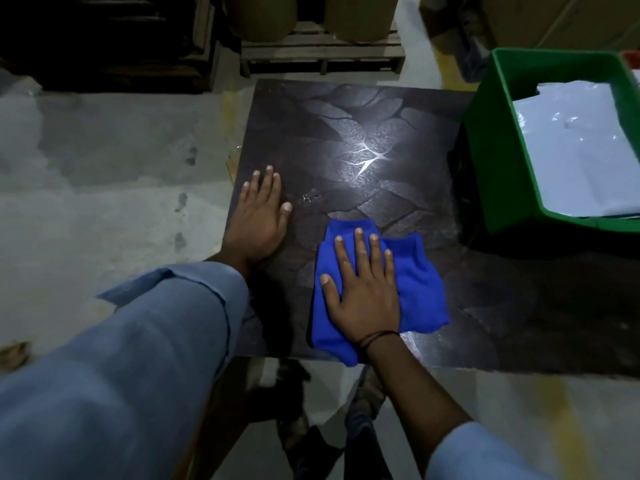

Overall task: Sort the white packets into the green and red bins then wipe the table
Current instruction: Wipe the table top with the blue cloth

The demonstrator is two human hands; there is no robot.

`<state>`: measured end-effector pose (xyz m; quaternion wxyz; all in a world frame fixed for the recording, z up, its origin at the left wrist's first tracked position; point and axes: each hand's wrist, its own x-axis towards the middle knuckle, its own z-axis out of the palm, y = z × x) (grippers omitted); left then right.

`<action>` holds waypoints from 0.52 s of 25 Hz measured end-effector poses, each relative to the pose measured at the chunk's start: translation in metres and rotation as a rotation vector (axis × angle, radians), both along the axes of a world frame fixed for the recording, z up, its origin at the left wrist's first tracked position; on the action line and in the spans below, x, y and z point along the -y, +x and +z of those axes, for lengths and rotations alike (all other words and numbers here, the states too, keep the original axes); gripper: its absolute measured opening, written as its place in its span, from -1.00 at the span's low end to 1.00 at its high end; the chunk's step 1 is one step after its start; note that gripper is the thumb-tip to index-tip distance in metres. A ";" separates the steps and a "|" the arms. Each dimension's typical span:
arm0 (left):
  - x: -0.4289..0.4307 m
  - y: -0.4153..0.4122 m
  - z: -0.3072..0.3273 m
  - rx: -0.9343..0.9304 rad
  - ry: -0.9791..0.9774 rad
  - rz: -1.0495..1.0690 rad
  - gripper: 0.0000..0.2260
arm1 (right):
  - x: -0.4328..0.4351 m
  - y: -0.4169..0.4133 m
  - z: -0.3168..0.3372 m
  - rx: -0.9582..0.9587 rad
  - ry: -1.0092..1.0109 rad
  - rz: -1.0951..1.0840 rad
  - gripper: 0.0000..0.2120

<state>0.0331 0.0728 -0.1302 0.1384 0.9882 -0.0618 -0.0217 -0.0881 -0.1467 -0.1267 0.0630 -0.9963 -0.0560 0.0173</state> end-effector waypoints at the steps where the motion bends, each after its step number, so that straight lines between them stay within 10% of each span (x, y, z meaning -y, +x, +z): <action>1: 0.000 0.000 -0.002 0.014 -0.010 0.002 -0.40 | -0.002 0.012 -0.002 0.015 0.006 0.002 -0.35; 13: -0.001 0.008 -0.013 0.107 0.010 0.048 -0.41 | -0.040 0.248 -0.012 0.007 0.024 0.001 -0.34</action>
